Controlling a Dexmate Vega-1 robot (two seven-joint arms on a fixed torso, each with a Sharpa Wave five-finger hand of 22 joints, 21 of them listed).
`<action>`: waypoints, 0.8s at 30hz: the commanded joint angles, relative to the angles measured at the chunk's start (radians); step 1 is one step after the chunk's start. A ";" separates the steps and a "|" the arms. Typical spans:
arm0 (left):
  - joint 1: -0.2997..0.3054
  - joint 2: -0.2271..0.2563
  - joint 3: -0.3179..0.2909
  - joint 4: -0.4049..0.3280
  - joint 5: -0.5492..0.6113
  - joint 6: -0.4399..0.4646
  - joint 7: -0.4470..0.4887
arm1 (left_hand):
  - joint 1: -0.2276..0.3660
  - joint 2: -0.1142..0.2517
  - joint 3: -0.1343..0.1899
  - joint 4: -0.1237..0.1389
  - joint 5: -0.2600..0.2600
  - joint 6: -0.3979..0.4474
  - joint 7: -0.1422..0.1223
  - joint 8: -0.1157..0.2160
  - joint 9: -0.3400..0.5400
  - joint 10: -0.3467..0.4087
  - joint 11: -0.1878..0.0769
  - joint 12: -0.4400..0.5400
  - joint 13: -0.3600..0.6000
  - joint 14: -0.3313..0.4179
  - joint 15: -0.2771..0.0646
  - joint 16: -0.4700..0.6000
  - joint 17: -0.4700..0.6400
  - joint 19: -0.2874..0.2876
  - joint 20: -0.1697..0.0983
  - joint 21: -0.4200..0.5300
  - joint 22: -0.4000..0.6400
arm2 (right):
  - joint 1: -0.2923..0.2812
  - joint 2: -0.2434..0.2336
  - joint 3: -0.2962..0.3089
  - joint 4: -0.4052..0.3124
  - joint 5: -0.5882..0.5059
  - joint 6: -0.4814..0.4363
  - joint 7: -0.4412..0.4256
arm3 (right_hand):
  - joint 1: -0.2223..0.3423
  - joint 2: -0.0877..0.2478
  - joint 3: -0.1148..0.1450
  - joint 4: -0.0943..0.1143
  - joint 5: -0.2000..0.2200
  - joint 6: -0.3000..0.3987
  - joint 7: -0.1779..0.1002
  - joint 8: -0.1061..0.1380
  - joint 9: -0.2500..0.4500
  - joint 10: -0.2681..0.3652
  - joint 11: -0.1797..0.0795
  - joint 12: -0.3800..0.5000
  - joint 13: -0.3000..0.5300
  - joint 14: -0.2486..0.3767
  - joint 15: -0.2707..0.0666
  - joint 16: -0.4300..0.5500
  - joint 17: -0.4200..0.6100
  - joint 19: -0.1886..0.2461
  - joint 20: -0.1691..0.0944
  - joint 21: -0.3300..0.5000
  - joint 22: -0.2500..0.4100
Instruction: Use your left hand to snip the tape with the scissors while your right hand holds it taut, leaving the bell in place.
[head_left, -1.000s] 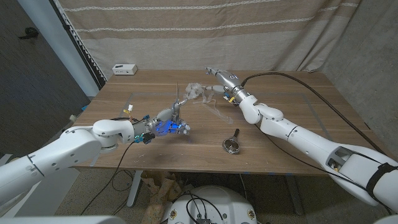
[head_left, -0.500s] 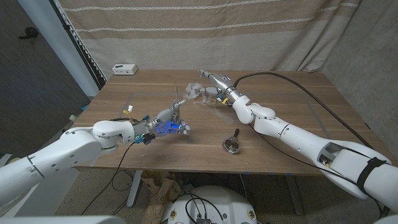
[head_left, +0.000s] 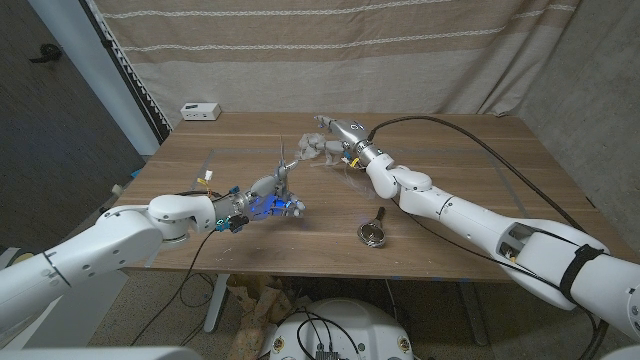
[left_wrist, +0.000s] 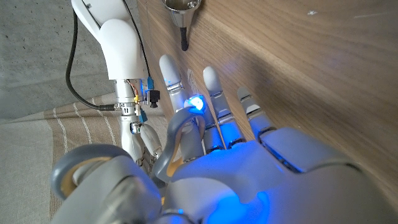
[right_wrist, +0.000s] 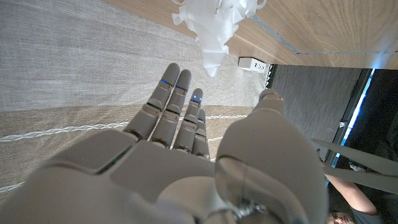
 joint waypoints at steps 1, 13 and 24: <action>-0.007 -0.005 0.007 0.011 0.001 -0.002 -0.012 | -0.031 -0.041 -0.084 0.063 0.006 -0.026 0.038 -0.004 0.000 0.022 -0.010 0.036 0.068 -0.001 -0.009 0.007 0.001 -0.002 -0.002 -0.001 0.002 | 0.035 0.026 -0.045 0.045 -0.020 -0.045 -0.007 | 0.015 0.003 -0.001 -0.013 -0.005 0.019 0.009 0.002 0.004 0.033 -0.001 0.013 0.003 0.037 -0.163 0.032 0.027 0.027 -0.063 0.030 0.022; -0.002 -0.006 0.007 0.009 0.001 -0.005 -0.010 | -0.030 -0.041 -0.084 0.062 0.008 -0.024 0.035 -0.006 0.001 0.023 -0.011 0.037 0.069 -0.003 -0.008 0.012 0.001 -0.002 -0.002 0.000 0.002 | 0.057 0.068 -0.109 0.100 -0.096 -0.132 -0.088 | -0.024 0.006 -0.010 -0.002 -0.040 0.217 0.004 0.047 0.003 0.243 -0.020 0.073 0.006 0.154 -0.161 0.156 0.133 0.084 -0.077 0.125 0.061; 0.011 -0.003 0.000 0.000 -0.006 -0.009 -0.002 | -0.029 -0.041 -0.084 0.061 0.010 -0.021 0.034 -0.007 0.003 0.024 -0.008 0.037 0.068 -0.002 -0.012 0.017 -0.001 0.000 -0.002 0.001 0.003 | 0.074 0.132 -0.136 0.196 -0.092 -0.207 -0.195 | -0.024 0.009 -0.006 -0.005 -0.053 0.218 0.026 0.031 0.000 0.310 -0.025 0.087 0.005 0.196 -0.163 0.193 0.151 0.105 -0.089 0.154 0.067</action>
